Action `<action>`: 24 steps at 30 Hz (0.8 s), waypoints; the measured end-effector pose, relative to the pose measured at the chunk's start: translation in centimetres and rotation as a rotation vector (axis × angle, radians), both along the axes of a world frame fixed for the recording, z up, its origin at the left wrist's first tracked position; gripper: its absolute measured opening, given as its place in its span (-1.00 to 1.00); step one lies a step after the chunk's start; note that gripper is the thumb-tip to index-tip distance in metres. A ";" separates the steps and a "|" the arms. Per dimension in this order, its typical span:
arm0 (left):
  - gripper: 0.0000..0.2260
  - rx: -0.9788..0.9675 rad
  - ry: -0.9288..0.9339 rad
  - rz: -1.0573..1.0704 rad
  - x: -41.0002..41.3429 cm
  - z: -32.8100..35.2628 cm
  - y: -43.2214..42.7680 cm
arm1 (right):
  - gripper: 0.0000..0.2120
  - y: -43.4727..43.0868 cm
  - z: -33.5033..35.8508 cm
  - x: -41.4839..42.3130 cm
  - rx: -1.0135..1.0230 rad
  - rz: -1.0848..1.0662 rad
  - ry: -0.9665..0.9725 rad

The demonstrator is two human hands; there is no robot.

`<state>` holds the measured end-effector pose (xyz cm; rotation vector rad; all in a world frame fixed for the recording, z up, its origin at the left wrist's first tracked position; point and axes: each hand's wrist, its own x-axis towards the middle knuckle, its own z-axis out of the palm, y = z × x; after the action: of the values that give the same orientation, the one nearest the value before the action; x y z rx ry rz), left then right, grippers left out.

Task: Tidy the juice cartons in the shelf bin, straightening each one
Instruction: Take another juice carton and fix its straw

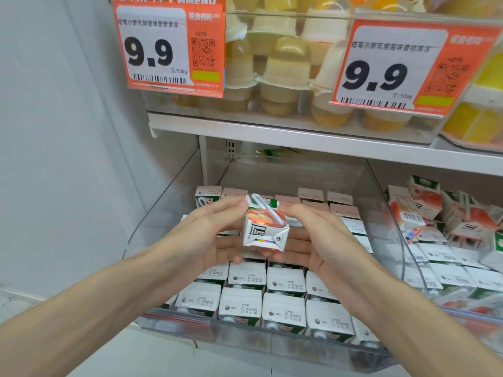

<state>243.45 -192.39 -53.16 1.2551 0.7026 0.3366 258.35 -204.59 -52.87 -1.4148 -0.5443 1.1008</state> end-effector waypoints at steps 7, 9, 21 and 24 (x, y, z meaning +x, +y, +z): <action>-0.51 0.020 0.023 -0.022 -0.2 -0.2 0.0 | -0.71 0.1 -0.2 -0.3 0.063 0.083 -0.008; -0.43 0.007 0.046 -0.059 -0.2 0.0 0.0 | -0.68 0.0 -0.3 -0.4 0.103 0.098 -0.018; -0.64 0.123 -0.058 -0.051 -1.0 0.2 0.0 | -0.59 0.1 -0.8 0.3 0.013 0.030 -0.380; -0.64 0.146 -0.051 -0.043 -0.9 0.1 -0.1 | -0.44 0.2 -0.8 0.0 0.009 0.047 -0.354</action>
<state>242.54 -192.51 -53.07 1.3935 0.6149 0.3884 258.31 -204.36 -53.63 -1.6066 -0.8365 0.8859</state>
